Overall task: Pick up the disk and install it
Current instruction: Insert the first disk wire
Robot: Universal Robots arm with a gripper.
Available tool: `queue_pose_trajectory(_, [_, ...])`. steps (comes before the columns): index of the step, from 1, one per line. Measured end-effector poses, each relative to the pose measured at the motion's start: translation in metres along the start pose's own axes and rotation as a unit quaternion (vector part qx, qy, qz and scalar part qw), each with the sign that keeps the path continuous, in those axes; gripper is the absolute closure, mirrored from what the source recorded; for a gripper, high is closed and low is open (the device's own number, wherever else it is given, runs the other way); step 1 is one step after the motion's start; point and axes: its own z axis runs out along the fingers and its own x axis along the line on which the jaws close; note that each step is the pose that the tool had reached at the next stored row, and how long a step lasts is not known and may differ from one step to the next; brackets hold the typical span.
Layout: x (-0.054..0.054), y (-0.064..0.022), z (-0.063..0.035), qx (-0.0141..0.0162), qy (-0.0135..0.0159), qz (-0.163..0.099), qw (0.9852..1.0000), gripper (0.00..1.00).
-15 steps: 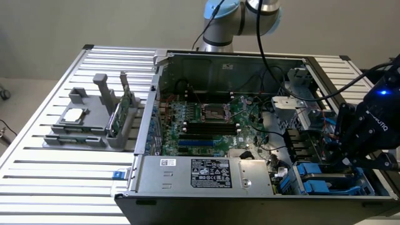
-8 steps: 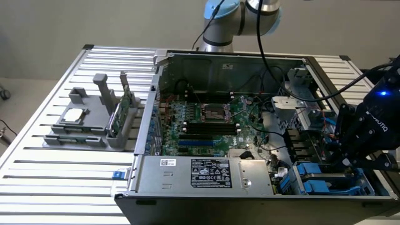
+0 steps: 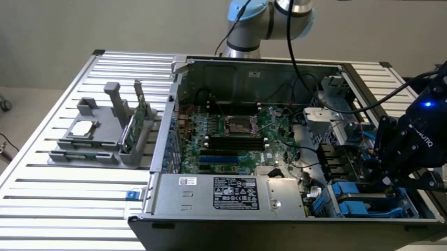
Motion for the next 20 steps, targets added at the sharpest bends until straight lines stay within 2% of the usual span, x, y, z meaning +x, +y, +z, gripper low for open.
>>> queue_pose_trajectory(8, [0.0002, 0.0023, 0.0009, 0.0004, 0.0003, 0.005, 1.0000, 0.83])
queue_pose_trajectory(14, [0.0003, 0.0026, 0.0016, 0.0009, -0.0015, 0.008, 1.0000, 0.83])
queue_pose_trajectory(20, [0.0003, 0.0024, 0.0021, 0.0008, -0.0016, 0.008, 1.0000, 0.82])
